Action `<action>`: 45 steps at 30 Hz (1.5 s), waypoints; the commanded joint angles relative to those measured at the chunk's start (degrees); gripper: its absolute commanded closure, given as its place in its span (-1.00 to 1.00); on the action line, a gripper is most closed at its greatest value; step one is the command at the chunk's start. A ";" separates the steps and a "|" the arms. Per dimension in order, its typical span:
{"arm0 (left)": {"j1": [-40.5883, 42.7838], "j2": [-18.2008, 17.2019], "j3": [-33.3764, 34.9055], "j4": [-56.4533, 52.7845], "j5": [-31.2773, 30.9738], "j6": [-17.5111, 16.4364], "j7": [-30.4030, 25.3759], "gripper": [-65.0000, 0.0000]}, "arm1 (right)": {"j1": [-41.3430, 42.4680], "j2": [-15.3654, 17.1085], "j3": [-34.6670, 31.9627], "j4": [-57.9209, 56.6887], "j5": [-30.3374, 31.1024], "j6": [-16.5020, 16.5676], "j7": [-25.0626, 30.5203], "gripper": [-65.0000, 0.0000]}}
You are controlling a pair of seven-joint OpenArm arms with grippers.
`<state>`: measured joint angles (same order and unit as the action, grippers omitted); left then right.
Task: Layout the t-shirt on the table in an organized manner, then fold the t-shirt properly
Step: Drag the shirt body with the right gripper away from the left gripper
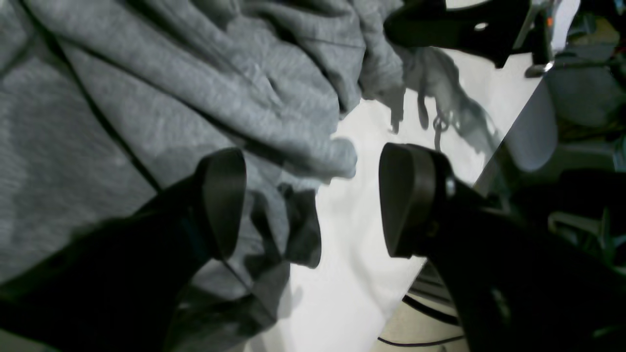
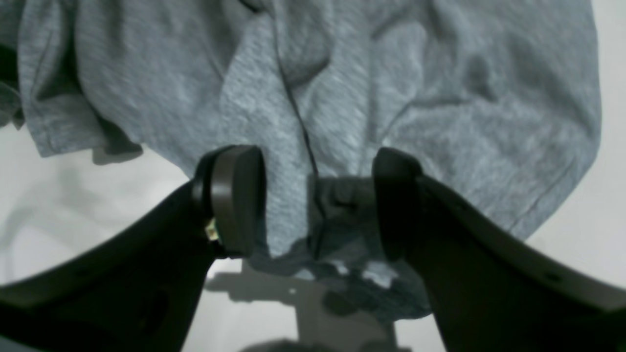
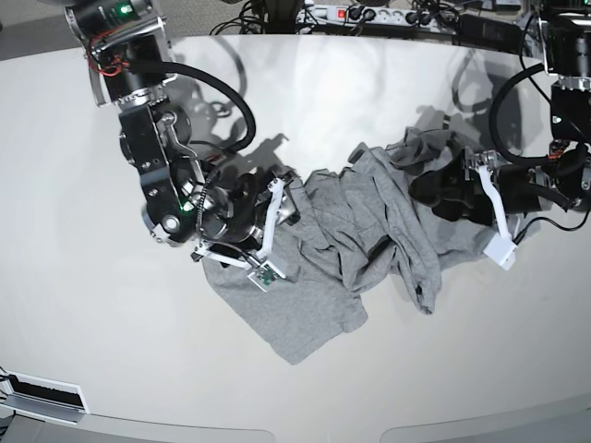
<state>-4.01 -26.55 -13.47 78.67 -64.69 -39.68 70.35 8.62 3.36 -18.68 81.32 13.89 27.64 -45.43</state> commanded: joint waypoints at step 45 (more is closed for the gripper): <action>-0.59 -1.42 -0.44 0.83 -1.51 -0.32 -0.83 -0.32 | 3.78 10.84 12.74 11.26 -6.62 -8.76 -8.17 -0.12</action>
<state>-3.66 -26.96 -13.50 78.67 -64.66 -39.68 70.39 10.61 13.65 -6.28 91.46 7.29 19.09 -54.78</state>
